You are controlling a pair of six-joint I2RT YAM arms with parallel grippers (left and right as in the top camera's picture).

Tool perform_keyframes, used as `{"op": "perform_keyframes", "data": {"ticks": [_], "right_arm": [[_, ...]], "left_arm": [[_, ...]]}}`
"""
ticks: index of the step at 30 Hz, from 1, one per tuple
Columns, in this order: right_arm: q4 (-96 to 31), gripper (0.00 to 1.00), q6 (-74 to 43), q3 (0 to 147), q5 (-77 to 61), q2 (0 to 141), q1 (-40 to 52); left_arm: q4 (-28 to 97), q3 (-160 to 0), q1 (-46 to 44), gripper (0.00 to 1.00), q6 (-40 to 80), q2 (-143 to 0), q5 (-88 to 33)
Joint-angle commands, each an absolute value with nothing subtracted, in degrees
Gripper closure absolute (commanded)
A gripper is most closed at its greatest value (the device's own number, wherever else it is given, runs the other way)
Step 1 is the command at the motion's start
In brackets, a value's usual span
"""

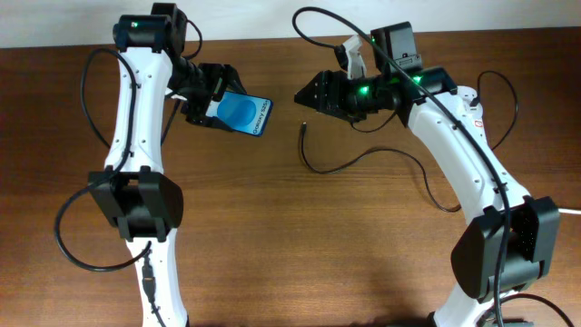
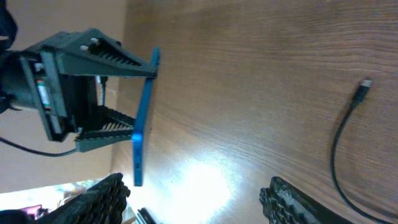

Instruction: Plug charger to phone and switch on socket

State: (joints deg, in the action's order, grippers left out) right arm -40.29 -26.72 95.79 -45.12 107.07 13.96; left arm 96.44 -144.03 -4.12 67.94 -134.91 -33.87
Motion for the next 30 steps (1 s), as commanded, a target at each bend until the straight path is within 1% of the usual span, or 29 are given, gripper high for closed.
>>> {"op": "perform_keyframes", "data": {"ticks": [1,3,6,10,18,21,22,23,25,28,30], "right_arm": [[-39.6,0.25,-25.8,96.7,-46.1,107.0,16.6],[-39.4,0.25,-27.0,96.7,-43.6,107.1,18.4],[-39.3,0.25,-34.2,96.7,-37.5,107.2,21.6],[-38.9,0.26,-38.4,96.7,-34.0,107.2,22.8],[-37.0,0.45,-41.0,96.6,-27.0,107.5,25.9],[-36.6,0.54,-41.7,96.6,-26.3,108.9,26.8],[-36.6,0.58,-42.3,96.6,-26.3,109.5,27.0],[-36.6,0.64,-42.5,96.6,-26.3,110.4,27.2],[-36.6,0.67,-42.6,96.6,-26.3,110.7,27.4],[-36.5,0.76,-42.6,96.6,-26.3,110.7,27.4],[-36.5,0.86,-42.6,96.6,-26.3,110.7,27.4]], "left_arm": [[96.5,-145.3,-4.8,1.00,74.0,-134.7,-33.4],[96.5,-145.3,-5.2,1.00,74.0,-134.7,-33.8],[96.5,-145.3,-6.3,1.00,74.0,-134.7,-37.1],[96.5,-145.3,-6.8,1.00,74.0,-134.7,-39.3],[96.5,-145.3,-9.6,1.00,74.0,-134.7,-40.8],[96.5,-145.3,-10.2,0.99,74.0,-134.7,-41.2],[96.5,-145.3,-10.2,0.99,74.0,-134.7,-41.2],[96.5,-145.3,-10.2,0.99,74.0,-134.7,-41.2],[96.5,-145.3,-10.2,0.98,74.0,-134.7,-41.2],[96.5,-145.3,-10.2,0.96,74.0,-134.7,-41.2],[96.5,-145.3,-10.2,0.92,74.0,-134.7,-41.2]]}}
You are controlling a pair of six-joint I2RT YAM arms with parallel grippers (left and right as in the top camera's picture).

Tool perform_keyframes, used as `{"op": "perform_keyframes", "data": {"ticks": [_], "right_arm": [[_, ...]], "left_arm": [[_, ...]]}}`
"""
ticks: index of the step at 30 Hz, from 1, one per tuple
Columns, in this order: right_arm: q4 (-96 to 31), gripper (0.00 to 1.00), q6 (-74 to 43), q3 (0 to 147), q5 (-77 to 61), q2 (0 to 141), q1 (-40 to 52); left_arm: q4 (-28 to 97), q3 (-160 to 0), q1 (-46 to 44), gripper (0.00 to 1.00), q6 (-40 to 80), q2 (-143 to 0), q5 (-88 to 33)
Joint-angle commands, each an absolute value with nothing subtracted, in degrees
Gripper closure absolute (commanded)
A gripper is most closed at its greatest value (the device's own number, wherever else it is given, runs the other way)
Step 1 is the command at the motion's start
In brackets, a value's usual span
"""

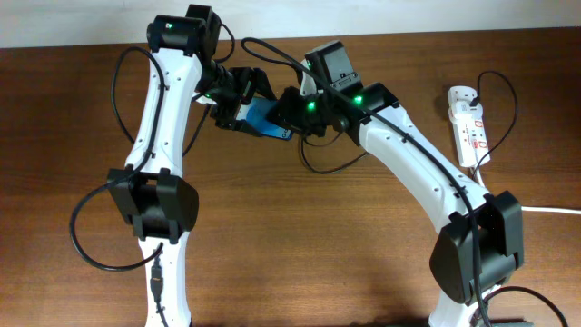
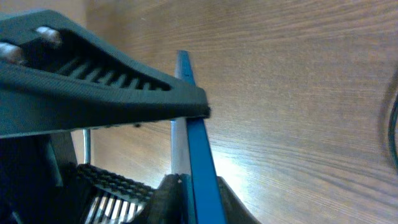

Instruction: Plug charger to phone and switch on socket

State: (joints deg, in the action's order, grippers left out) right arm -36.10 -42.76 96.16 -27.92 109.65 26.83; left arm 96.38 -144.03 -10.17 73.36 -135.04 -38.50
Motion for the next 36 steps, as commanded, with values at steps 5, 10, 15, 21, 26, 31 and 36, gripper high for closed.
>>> {"op": "perform_keyframes", "data": {"ticks": [5,10,15,21,26,31,36], "right_arm": [[-36.4,0.96,-42.5,96.7,-26.3,110.6,27.3],[-38.1,0.96,-42.5,96.7,-27.1,110.3,25.7],[-43.4,0.96,-37.2,96.7,-28.2,107.3,20.8],[-51.8,0.96,-32.8,96.7,-29.7,97.9,8.3],[-53.1,0.96,-31.6,96.7,-41.7,92.5,0.2],[-40.1,0.96,-40.8,90.1,-43.2,92.4,0.4],[-2.7,0.96,-61.2,72.8,-43.1,92.2,1.4]], "left_arm": [[96.5,-145.3,-10.2,0.39,74.0,-134.7,-41.2],[96.5,-145.3,-10.2,0.01,73.9,-134.7,-41.2],[96.1,-145.3,-10.1,0.01,73.3,-134.7,-41.1],[86.7,-145.3,-10.1,0.04,43.0,-134.7,-41.2],[79.4,-145.3,-9.6,0.09,29.8,-134.7,-53.4],[72.6,-145.3,-9.6,0.01,27.9,-134.7,-66.4],[71.3,-145.3,-9.6,0.01,27.9,-134.7,-71.3]]}}
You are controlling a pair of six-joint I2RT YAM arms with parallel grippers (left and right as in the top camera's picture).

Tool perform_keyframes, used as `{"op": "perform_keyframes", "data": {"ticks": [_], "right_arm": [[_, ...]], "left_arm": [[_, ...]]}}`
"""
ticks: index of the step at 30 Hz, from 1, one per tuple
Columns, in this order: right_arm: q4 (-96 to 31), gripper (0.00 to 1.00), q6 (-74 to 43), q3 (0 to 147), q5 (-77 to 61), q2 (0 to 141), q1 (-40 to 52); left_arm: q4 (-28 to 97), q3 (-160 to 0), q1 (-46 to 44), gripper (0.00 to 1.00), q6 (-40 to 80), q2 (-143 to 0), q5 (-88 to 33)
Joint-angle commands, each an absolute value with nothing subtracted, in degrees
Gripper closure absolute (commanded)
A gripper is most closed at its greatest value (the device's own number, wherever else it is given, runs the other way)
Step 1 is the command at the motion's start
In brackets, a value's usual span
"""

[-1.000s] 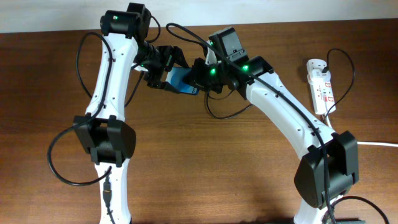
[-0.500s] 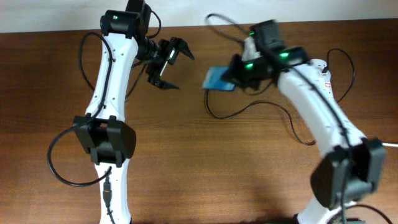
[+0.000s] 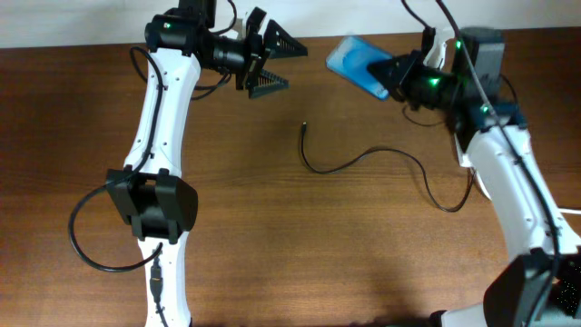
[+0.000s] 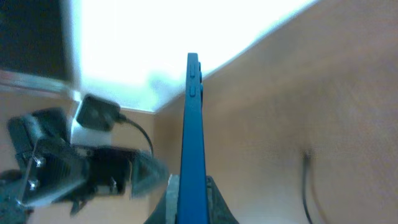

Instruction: Plug charger to phone and switch on socket

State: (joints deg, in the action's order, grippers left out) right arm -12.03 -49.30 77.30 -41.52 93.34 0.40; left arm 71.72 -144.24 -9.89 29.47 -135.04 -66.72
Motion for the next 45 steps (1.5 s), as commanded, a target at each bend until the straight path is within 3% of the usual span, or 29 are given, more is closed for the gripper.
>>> {"op": "perform_keyframes", "data": {"ticks": [1,4,12,17,27,32,37,40,43,45], "right_arm": [[5.1,0.96,-63.8,70.9,-42.8,92.2,2.3],[12.5,0.96,-71.1,70.5,-37.6,92.2,5.4],[12.2,0.96,-96.0,70.5,-18.6,92.3,16.1],[9.2,0.96,-100.2,70.5,-15.7,92.5,19.3],[9.7,0.96,-100.1,70.5,-15.6,92.5,19.8],[10.9,0.96,-100.1,70.5,-11.4,92.8,22.7],[11.0,0.96,-100.1,70.5,-10.8,93.1,23.7],[10.9,0.96,-100.1,70.5,-10.9,93.1,23.7],[10.9,0.96,-100.1,70.5,-10.9,93.2,23.7],[10.9,0.96,-100.1,70.5,-10.9,93.2,23.7]], "left_arm": [[71.3,-145.3,-9.6,0.01,27.9,-134.7,-71.2],[71.1,-145.3,-9.6,0.01,27.9,-134.7,-71.2],[64.9,-145.3,-11.4,0.03,35.3,-134.7,-67.9],[62.4,-145.3,-11.9,0.23,40.6,-134.7,-64.6],[59.8,-145.3,-12.0,0.47,52.6,-134.7,-58.0],[59.8,-145.3,-12.7,0.54,57.0,-134.7,-57.5],[59.8,-145.3,-12.9,0.82,57.9,-134.7,-57.1],[59.8,-145.3,-12.9,0.88,59.2,-134.7,-56.9],[59.8,-145.3,-12.9,1.00,62.2,-134.7,-56.5],[59.8,-145.3,-12.9,1.00,63.6,-134.7,-56.1]]}}
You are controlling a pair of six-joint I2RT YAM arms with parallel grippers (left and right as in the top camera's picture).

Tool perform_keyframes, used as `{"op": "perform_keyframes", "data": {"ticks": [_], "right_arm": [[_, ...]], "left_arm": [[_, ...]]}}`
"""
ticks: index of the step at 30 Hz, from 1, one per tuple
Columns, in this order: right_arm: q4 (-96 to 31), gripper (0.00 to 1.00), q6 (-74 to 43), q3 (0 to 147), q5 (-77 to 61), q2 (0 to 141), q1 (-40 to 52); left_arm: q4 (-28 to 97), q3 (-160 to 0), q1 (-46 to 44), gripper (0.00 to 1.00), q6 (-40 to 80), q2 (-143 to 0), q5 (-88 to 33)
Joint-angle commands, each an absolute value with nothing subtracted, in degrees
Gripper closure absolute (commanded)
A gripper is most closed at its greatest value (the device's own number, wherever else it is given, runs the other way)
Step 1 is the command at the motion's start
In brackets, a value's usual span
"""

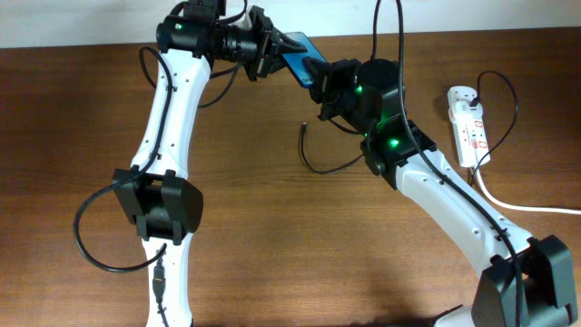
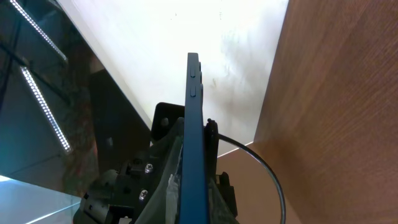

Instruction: Plug charger to phone and switch on socket

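The blue phone [image 1: 294,53] is held in the air at the table's far edge, and my right gripper [image 1: 320,74] is shut on its near end. It appears edge-on in the right wrist view [image 2: 193,124]. My left gripper [image 1: 265,47] reaches to the phone's far end, and its fingers [image 2: 171,155] stand close on both sides of the phone. Whether they press on it cannot be told. The black charger cable lies on the table with its loose plug [image 1: 302,128] below the phone. The white socket strip [image 1: 469,123] lies at the right.
The cable [image 1: 399,156] curls over the middle of the brown table [image 1: 272,236] towards the socket strip. A white lead [image 1: 536,207] runs off the right edge. Both arms cross above the table's far middle.
My right gripper has carried the phone from the far right back to the far middle. My left gripper, then wide open and apart, now has its fingers at the phone's other end.
My left gripper first held the phone at the far left, with the right gripper open beside it. Then both grippers were at the phone. After that the right gripper alone held it at the far right. Now the two meet at the phone again.
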State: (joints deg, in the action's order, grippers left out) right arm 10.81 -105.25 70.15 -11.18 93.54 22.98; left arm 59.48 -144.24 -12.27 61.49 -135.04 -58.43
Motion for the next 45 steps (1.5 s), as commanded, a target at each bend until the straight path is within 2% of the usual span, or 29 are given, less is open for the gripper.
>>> {"op": "perform_keyframes", "data": {"ticks": [1,2,3,4,5,7,8,9,11,15,16,20,23,26,27,28,30,35,40,44,45], "right_arm": [[10.9,0.96,-100.1,70.5,-10.9,93.2,23.7],[10.9,0.94,-100.1,70.5,-10.9,93.2,23.7],[10.9,0.88,-100.1,70.5,-10.9,93.2,23.7],[10.9,0.81,-99.9,70.5,-10.9,93.2,23.7],[10.9,0.69,-99.9,70.5,-10.9,93.2,23.7],[10.9,0.69,-99.9,70.5,-10.9,93.2,23.7],[10.9,0.60,-99.9,70.5,-10.9,93.2,23.7],[10.9,0.46,-99.9,70.5,-10.9,93.2,23.6],[10.1,0.32,-99.9,70.5,-10.9,93.2,23.5],[8.2,0.28,-88.0,70.5,-11.2,93.1,21.3],[6.7,0.23,-84.0,70.5,-12.2,93.1,20.2],[-1.8,0.15,-72.5,70.5,-17.4,93.1,15.3],[-9.1,0.15,-52.6,70.5,-24.5,93.1,9.8],[-16.2,0.15,-40.2,70.5,-25.3,93.2,7.5],[-17.8,0.23,-37.5,70.5,-25.3,93.6,7.7],[-18.3,0.32,-36.6,70.5,-25.6,94.4,8.5],[-18.7,0.41,-36.6,70.6,-26.0,96.7,10.7],[-24.8,0.43,-36.5,81.2,-26.7,108.9,17.1],[-25.5,0.60,-36.2,90.3,-26.4,120.9,19.2],[-24.2,0.64,-36.2,90.3,-25.9,125.4,19.5],[-23.9,0.69,-36.2,90.3,-25.9,126.4,19.6]], "left_arm": [[59.8,-145.3,-12.9,1.00,63.8,-134.7,-55.8],[59.8,-145.3,-12.9,1.00,63.8,-134.7,-55.8],[59.8,-145.3,-12.9,1.00,63.8,-134.7,-55.8],[59.8,-145.3,-12.9,1.00,63.8,-134.7,-55.7],[59.8,-145.3,-12.9,1.00,63.8,-134.7,-55.7],[59.8,-145.3,-12.9,1.00,63.8,-134.7,-55.6],[59.8,-145.3,-12.9,1.00,63.8,-134.7,-55.6],[59.8,-145.3,-12.9,1.00,63.8,-134.7,-55.6],[59.8,-145.3,-12.6,1.00,62.0,-134.7,-55.2],[60.1,-145.3,-11.7,1.00,53.8,-134.7,-55.2],[60.8,-145.3,-11.3,1.00,50.5,-134.7,-55.2],[63.5,-145.3,-9.2,1.00,41.1,-134.7,-55.2],[70.0,-145.3,-6.2,1.00,30.1,-134.7,-55.2],[74.5,-145.3,-3.4,1.00,21.9,-134.7,-55.0],[75.8,-145.3,-2.3,1.00,19.1,-134.7,-55.1],[77.4,-145.3,-1.3,1.00,15.6,-134.7,-55.2],[80.2,-144.5,0.4,1.00,13.1,-134.7,-55.5],[80.8,-142.1,5.4,1.00,13.2,-136.0,-63.4],[80.9,-137.8,7.3,1.00,13.2,-136.3,-63.4],[81.4,-137.7,7.3,1.00,13.2,-136.3,-63.0],[82.2,-137.7,7.3,1.00,14.7,-136.3,-61.8]]}}
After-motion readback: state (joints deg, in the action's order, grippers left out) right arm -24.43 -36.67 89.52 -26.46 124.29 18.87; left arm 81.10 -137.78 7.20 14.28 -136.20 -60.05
